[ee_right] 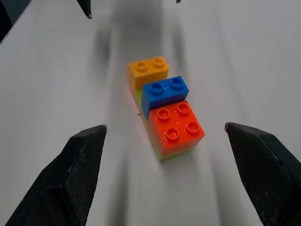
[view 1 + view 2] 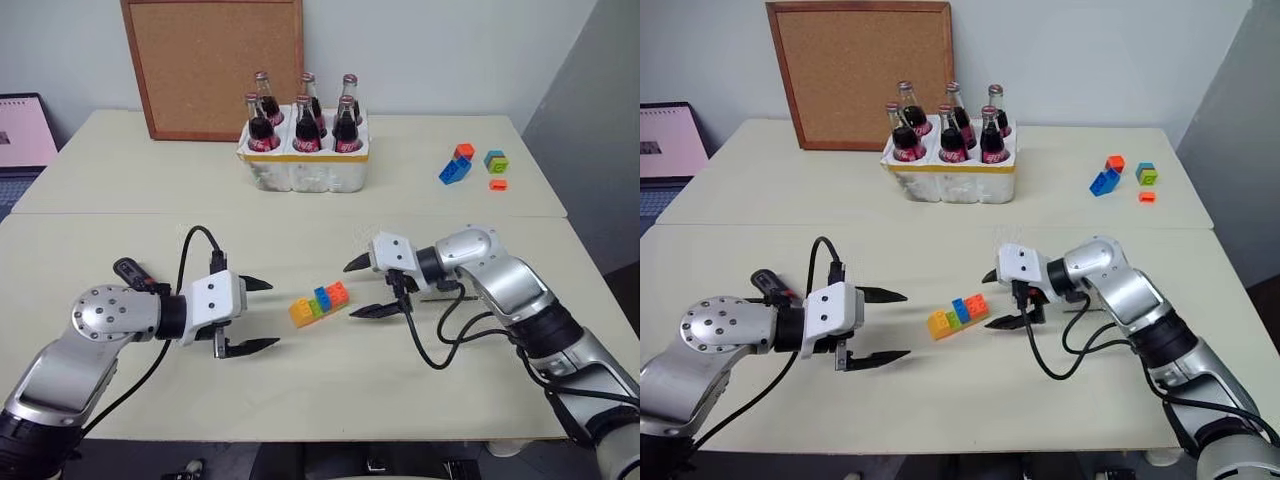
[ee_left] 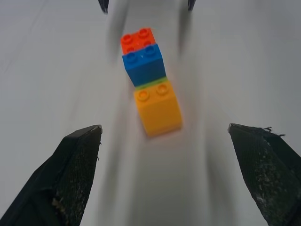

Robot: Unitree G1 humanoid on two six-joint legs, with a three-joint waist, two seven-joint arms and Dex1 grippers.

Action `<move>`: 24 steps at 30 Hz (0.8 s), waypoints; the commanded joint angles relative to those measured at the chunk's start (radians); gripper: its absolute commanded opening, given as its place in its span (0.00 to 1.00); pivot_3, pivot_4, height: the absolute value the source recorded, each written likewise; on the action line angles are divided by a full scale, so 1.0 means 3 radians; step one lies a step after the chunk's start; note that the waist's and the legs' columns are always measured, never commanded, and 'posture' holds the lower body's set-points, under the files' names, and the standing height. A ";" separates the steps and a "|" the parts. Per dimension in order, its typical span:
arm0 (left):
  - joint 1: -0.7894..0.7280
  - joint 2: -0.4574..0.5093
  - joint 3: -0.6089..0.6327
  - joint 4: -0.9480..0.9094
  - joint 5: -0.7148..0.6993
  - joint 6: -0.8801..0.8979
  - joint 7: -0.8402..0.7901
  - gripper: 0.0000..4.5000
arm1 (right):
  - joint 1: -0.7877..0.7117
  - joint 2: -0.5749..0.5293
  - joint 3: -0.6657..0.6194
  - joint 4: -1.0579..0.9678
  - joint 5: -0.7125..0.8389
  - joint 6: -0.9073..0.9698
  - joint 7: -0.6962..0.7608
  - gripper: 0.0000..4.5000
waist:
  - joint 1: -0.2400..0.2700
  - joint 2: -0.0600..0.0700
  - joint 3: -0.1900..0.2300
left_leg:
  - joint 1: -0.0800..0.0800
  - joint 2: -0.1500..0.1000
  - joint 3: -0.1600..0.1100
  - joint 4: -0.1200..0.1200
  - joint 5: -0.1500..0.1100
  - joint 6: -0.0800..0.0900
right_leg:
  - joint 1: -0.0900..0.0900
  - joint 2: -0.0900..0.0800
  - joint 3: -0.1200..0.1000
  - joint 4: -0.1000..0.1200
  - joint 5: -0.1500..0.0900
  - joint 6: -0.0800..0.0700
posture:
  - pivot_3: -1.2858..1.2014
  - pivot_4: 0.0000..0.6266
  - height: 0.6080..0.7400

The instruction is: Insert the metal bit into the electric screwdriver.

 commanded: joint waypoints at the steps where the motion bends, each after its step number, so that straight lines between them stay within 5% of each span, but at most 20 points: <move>1: -0.0013 -0.0030 0.0037 -0.0141 -0.0235 0.0145 -0.0060 1.00 | -0.0142 0.0227 0.0088 0.0269 -0.0136 -0.0210 0.0001 0.94 | -0.0004 -0.0001 0.0000 | 0.0000 0.0001 0.0000 0.0000 0.0000 0.0000 | 0.0000 0.0001 0.0000 0.0001 0.0000 0.0000 | 0.52 0.24 1.00; 6: -0.0024 0.0018 0.0072 -0.0014 -0.0224 0.0046 -0.0174 1.00 | -0.0238 0.0454 0.0137 0.0634 -0.0247 -0.0345 0.0046 0.94 | -0.0028 0.0000 0.0000 | -0.0001 0.0003 -0.0003 0.0000 0.0000 0.0000 | -0.0001 0.0003 -0.0001 0.0001 0.0001 -0.0001 | 0.52 0.24 1.00; 18: -0.0073 -0.0060 0.0009 0.0173 -0.0172 -0.0077 -0.0203 1.00 | -0.0164 0.0485 0.0107 0.0706 -0.0409 -0.0560 0.0051 0.34 | -0.0029 0.0000 0.0000 | 0.0000 0.0003 -0.0004 0.0000 0.0000 0.0000 | 0.0000 0.0003 -0.0002 0.0002 0.0001 -0.0001 | 0.52 0.24 1.00; 24: -0.0148 -0.0173 0.0008 0.0201 -0.0267 -0.0056 -0.0201 1.00 | -0.0007 0.0339 -0.0041 0.0323 -0.0323 -0.0460 0.0008 0.33 | -0.0020 0.0000 0.0000 | -0.0002 0.0002 -0.0006 0.0000 0.0000 0.0000 | 0.0000 0.0002 -0.0003 0.0002 0.0001 -0.0001 | 0.52 0.24 1.00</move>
